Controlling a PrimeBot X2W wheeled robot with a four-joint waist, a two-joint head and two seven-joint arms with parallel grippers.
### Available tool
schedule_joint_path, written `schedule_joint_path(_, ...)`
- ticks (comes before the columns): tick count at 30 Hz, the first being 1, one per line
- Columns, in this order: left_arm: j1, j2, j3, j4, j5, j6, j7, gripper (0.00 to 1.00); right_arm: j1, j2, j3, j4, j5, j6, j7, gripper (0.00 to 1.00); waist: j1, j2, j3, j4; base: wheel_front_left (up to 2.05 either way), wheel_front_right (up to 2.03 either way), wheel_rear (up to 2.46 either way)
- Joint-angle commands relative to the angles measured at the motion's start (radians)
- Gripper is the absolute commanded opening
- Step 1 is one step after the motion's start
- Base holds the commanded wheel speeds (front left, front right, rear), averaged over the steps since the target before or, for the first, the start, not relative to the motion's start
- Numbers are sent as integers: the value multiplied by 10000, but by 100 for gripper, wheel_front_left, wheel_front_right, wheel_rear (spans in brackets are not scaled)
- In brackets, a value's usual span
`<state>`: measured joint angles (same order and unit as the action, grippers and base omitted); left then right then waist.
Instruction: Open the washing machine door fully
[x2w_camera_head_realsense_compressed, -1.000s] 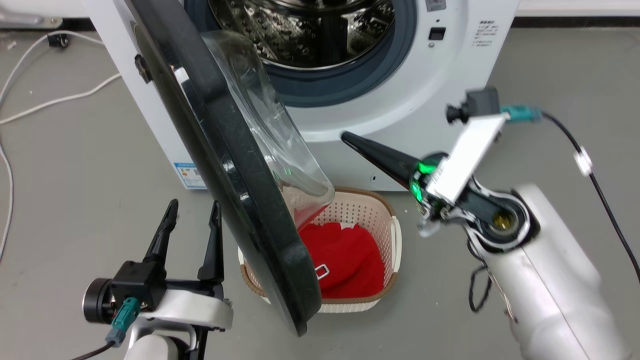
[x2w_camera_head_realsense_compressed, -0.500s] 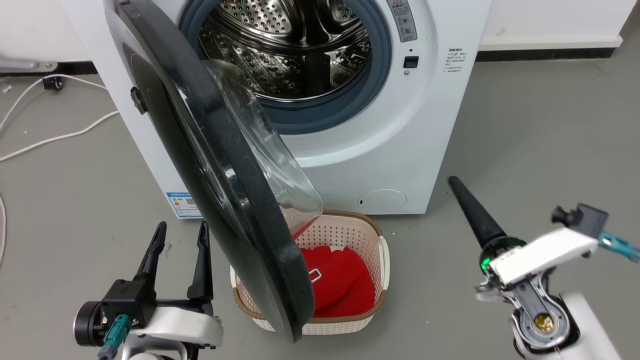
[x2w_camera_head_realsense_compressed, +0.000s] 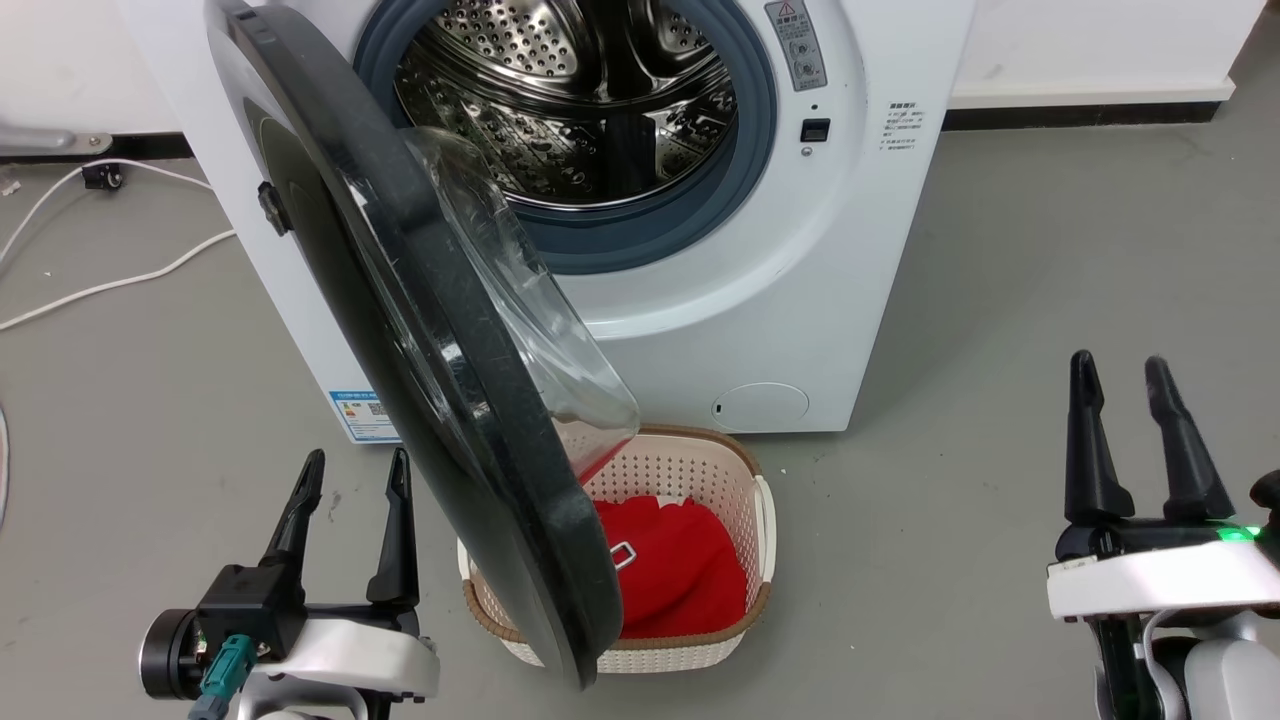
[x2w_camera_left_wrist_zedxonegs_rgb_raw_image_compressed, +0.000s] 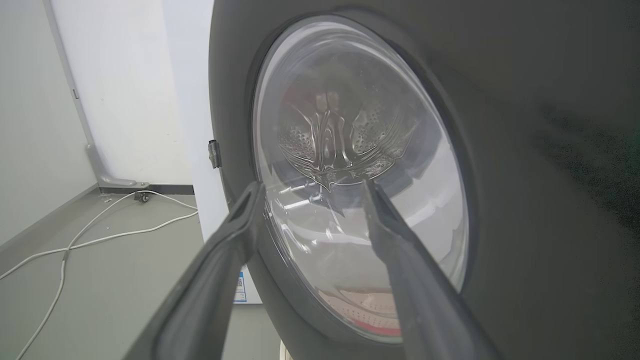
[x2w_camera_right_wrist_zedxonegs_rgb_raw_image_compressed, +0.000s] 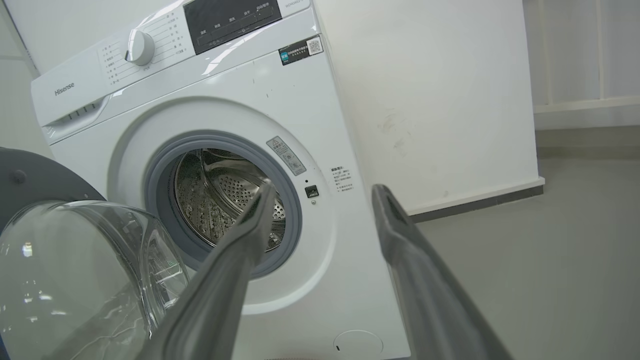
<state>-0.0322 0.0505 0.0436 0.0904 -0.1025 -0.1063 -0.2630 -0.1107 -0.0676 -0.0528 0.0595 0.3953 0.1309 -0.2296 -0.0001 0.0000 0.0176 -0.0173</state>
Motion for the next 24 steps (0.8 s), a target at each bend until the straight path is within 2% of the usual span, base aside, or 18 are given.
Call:
schedule_joint_path(1, -27, -3, 46, -37, -1, 20, -24, 100, 225, 104, -65, -445, -796, -3, -54, 100, 1, 0, 37, 10, 0, 0, 0)
schedule_joint_path(6, -97, -5, 116, -70, 35, 42, -24, 100, 657, 180, 77, -1428, -3002, -5, -33, 100, 1, 0, 87, -13, 0, 0, 0)
schedule_joint_path(10, -112, -3, 138, -95, 79, 39, -24, 100, 1000, 190, 193, -1605, -3575, -5, -73, 100, 1, 0, 112, -9, 0, 0, 0)
schedule_joint_path(16, -149, -5, 125, -134, 120, 43, -24, 100, 1345, 187, -124, -920, -3286, -5, -141, 100, 1, 0, 150, -6, 0, 0, 0)
schedule_joint_path(24, -202, -5, 117, -167, 195, 21, -24, 100, 1041, 188, -138, -183, -3043, -5, -274, 100, 1, 0, 225, -19, 0, 0, 0)
